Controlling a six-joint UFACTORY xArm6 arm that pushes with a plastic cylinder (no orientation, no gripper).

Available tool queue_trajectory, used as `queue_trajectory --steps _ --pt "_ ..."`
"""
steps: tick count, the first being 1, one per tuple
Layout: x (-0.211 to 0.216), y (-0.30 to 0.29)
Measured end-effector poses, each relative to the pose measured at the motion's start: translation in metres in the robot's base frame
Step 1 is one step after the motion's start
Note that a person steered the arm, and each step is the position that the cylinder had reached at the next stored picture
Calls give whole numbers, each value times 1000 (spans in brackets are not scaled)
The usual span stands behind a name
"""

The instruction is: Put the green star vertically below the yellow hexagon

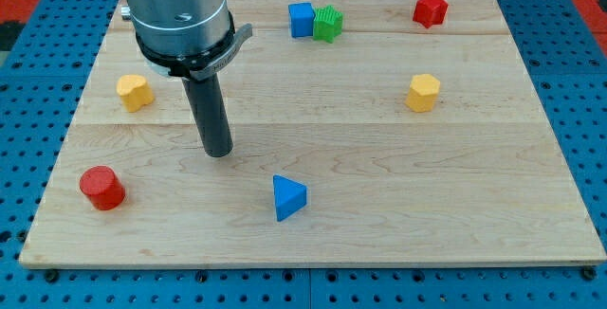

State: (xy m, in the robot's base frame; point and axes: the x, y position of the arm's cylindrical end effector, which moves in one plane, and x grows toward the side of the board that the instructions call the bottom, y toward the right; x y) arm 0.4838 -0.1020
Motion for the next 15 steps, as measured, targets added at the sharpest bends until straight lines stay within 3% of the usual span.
queue_trajectory --steps 4,11,13,15 --pt "-9 5" --pt "-229 8" --pt "-245 16" --pt "-269 61"
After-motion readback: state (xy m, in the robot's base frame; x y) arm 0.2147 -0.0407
